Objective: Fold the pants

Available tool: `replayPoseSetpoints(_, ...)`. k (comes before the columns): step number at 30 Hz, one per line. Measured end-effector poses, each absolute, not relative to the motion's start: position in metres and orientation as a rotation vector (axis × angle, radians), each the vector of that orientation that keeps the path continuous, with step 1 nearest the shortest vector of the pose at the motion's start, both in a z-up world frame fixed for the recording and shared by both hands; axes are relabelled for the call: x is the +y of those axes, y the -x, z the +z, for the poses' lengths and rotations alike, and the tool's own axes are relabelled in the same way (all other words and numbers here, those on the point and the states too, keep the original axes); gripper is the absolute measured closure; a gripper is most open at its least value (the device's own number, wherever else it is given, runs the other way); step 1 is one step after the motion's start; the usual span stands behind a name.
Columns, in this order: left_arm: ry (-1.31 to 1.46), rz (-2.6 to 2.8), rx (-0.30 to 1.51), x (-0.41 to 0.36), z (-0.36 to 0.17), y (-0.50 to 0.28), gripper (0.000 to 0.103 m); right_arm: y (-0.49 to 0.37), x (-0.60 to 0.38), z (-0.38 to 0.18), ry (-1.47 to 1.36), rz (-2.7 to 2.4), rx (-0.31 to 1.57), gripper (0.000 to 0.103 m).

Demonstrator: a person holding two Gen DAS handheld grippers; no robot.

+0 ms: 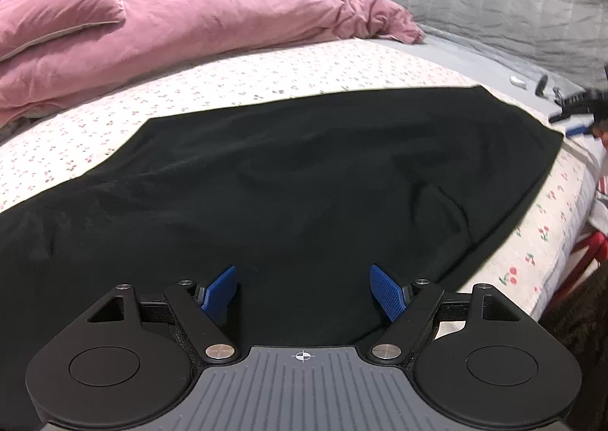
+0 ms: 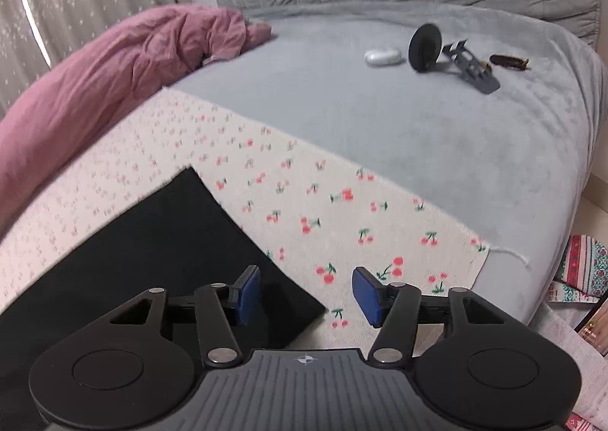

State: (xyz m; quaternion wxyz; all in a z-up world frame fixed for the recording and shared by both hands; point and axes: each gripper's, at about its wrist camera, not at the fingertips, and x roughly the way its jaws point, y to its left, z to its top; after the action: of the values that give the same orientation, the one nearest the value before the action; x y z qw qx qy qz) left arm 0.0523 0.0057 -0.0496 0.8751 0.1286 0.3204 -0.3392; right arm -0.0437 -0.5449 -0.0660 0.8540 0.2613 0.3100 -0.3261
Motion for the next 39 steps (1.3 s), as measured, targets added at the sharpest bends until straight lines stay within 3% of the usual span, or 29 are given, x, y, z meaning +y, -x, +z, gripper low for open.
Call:
replayPoseSetpoints(5,-0.206,-0.681,0.669,0.011,-0.045,-0.058,0.021,0.027,-0.516,-0.073,-0.364,-0.667,0.729,0.034)
replayPoseSetpoints(7,-0.189,-0.667,0.673,0.011,-0.044,-0.062,0.020,0.019,-0.504,-0.077,-0.264,-0.664,0.753,0.042)
replayPoseSetpoints(9,-0.176,-0.659,0.676,0.012,-0.044,-0.064,0.020,0.016,-0.500,-0.075,-0.235,-0.628,0.760,0.064)
replayPoseSetpoints(10,-0.168,-0.657,0.678,0.013,-0.043,-0.065,0.020,0.015,-0.500,-0.073,-0.239,-0.613,0.762,0.069)
replayPoseSetpoints(12,-0.155,-0.656,0.681,0.013,-0.042,-0.066,0.019,0.015,-0.499,-0.070,-0.260,-0.579,0.760,0.095)
replayPoseSetpoints(26,0.055,-0.666,0.735,0.027,-0.028,-0.090,0.018,0.019,-0.472,-0.010,-0.409,-0.419,0.494,0.098)
replayPoseSetpoints(39,0.343,-0.773,0.870,0.011,-0.036,-0.153,0.020,-0.055,-0.351,0.002,-0.313,0.015,0.609,0.098)
